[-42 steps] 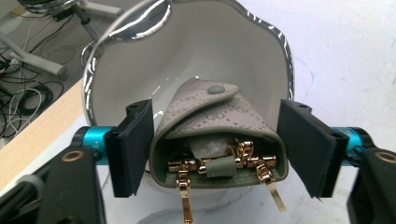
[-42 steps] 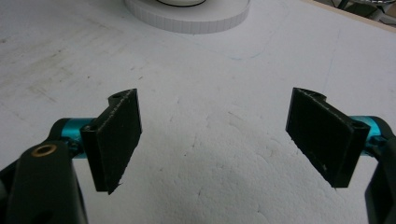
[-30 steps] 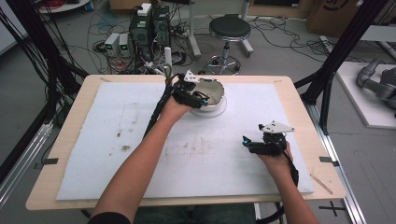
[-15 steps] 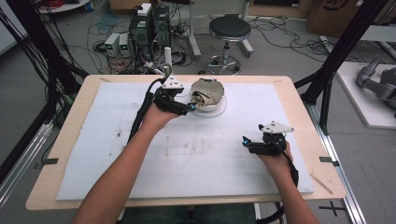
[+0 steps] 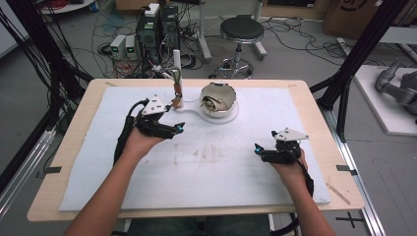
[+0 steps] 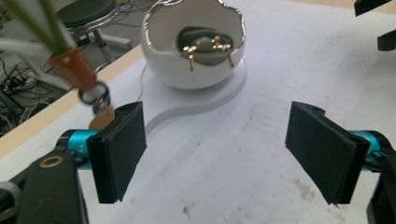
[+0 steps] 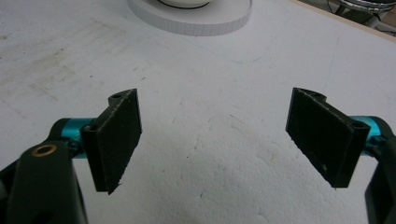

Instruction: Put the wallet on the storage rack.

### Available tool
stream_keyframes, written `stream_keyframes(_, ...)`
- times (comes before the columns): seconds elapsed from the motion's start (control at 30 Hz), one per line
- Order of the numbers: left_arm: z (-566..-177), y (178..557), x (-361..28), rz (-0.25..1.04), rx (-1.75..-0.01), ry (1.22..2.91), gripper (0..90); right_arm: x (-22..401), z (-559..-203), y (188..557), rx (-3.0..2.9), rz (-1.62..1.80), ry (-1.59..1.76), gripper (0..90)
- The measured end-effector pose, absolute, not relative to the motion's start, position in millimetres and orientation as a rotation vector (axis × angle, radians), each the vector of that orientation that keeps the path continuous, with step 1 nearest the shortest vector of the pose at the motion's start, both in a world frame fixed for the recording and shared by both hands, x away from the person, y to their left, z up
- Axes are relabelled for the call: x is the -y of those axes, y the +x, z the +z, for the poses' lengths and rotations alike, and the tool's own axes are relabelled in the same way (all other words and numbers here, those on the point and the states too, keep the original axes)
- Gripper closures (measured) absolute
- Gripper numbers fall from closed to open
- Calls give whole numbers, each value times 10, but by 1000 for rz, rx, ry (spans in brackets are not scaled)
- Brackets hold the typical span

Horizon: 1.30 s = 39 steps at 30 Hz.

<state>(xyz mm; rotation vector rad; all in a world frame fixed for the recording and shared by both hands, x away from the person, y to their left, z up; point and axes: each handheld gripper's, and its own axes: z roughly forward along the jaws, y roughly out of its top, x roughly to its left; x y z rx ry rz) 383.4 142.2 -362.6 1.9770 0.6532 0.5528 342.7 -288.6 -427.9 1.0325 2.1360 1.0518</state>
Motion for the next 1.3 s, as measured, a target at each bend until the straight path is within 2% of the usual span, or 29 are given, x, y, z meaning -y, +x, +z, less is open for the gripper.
stream_keyframes(0.3, -3840, 3556, -1943, 555, -711, 1934, 202, 2887, -4253, 3403, -2127, 1054, 1004, 186)
stream_keyframes(0.5, -4001, 3535, -2123, 537, -715, 1918, 202, 2869, -4272, 3425, -2141, 1058, 1006, 186)
stream_keyframes(0.63, -4111, 3550, -2297, 515, -783, 1858, 201, 2875, -4270, 3419, -2139, 1057, 1004, 186)
stream_keyframes(0.83, -4160, 3551, -2369, 513, -833, 1844, 201, 2882, -4271, 3420, -2147, 1064, 1005, 186)
stream_keyframes(1.3, -4194, 3609, -2320, 498, -824, 1862, 201, 2925, -4273, 3331, -2136, 1035, 1005, 186)
